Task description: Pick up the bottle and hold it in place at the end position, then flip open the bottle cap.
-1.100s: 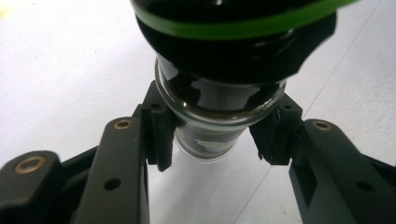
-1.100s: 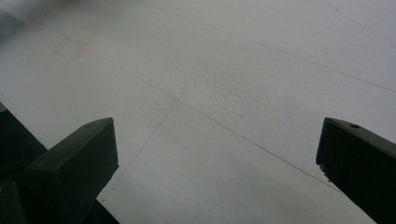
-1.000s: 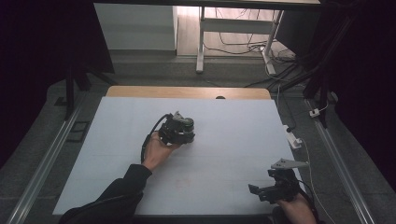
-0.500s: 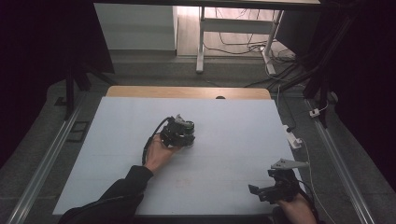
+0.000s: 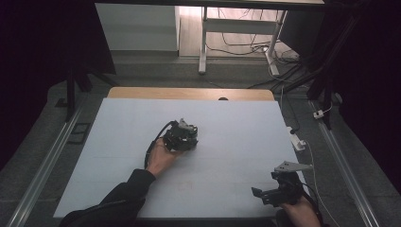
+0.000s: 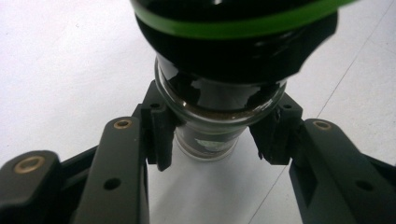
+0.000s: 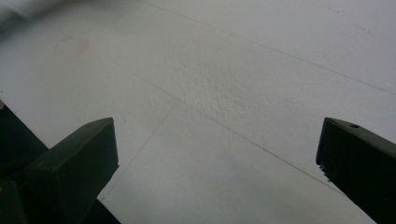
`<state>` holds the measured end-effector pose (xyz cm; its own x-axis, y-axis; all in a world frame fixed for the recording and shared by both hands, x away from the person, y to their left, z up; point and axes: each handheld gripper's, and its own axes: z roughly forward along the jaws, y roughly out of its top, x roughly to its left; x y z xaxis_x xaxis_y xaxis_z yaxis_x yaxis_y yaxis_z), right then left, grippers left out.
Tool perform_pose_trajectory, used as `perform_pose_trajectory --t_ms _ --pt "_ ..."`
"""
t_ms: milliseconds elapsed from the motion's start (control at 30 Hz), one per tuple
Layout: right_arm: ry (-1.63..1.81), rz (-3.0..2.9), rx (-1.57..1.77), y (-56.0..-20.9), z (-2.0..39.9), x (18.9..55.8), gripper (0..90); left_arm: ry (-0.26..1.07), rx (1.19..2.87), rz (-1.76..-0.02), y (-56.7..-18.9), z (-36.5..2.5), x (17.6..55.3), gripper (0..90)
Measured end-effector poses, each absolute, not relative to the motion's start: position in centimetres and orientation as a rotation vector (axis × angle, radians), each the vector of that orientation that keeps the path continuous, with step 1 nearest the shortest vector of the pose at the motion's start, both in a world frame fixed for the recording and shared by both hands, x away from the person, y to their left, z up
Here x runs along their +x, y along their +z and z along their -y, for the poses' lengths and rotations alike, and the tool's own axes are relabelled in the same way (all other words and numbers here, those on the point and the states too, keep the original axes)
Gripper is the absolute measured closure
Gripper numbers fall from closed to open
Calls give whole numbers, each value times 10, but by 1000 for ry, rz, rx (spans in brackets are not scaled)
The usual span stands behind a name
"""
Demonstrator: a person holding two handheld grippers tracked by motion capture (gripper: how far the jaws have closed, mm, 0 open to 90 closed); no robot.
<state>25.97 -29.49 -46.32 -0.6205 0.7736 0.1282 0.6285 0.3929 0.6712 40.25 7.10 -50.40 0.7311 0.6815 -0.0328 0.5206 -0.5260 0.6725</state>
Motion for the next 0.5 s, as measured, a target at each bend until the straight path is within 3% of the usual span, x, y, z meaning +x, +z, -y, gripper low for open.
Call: perform_pose_trajectory --t_ms 500 --pt "1034 -2396 1195 -460 293 255 0 305 2239 -893 -506 -73 402 537"
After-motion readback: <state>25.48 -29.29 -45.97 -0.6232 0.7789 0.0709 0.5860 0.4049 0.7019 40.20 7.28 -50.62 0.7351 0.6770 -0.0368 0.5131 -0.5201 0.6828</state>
